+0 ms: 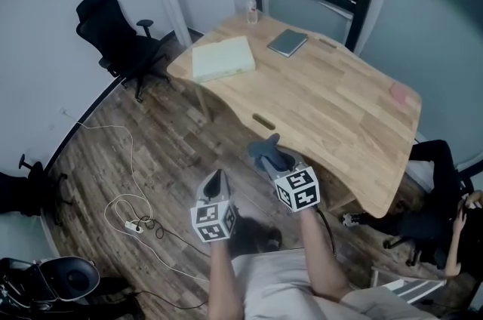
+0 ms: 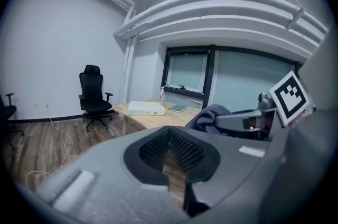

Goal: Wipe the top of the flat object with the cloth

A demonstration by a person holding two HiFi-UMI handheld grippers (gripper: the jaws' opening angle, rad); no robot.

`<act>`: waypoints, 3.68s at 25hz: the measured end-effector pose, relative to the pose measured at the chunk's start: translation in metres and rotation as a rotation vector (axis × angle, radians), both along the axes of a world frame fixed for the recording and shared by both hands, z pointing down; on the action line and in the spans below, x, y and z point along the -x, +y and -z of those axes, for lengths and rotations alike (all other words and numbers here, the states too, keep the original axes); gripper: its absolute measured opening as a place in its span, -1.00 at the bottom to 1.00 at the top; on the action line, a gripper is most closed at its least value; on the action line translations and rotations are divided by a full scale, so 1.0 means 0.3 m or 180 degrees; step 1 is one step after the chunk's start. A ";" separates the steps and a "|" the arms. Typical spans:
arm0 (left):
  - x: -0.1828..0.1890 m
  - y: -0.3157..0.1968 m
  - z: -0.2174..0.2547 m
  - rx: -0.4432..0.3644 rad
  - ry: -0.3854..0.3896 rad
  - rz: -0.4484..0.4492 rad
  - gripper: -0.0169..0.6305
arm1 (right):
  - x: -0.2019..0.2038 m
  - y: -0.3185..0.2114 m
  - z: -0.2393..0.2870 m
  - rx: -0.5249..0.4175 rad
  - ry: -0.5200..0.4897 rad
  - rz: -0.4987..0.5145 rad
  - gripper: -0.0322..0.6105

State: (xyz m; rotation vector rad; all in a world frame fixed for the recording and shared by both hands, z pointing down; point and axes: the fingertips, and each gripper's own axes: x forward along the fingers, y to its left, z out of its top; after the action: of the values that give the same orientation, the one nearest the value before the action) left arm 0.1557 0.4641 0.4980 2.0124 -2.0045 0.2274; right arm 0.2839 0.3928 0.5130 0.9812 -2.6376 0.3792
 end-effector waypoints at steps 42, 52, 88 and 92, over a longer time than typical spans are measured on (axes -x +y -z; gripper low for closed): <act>0.532 -0.724 -0.124 0.0099 0.0213 -0.0048 -0.92 | 0.359 -0.650 0.021 0.0098 -0.0450 -0.0702 -0.48; 0.779 -0.854 -0.114 0.0065 0.0288 -0.0063 -0.92 | 0.529 -0.772 0.000 0.0062 -0.0136 -0.0797 -0.49; 1.086 -1.623 -0.116 0.0247 0.0045 -0.0395 -0.92 | 0.883 -1.610 -0.053 0.0309 -0.0187 -0.0870 -0.48; 1.047 -1.743 -0.171 0.0326 0.0074 -0.0510 -0.92 | 0.902 -1.730 -0.059 0.0326 -0.0201 -0.0868 -0.48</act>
State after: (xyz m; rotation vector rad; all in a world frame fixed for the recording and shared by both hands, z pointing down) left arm -0.1583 -0.0589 0.5493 2.1017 -1.7812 0.3322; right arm 0.0133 -0.1261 0.5308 1.3178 -2.5130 0.6097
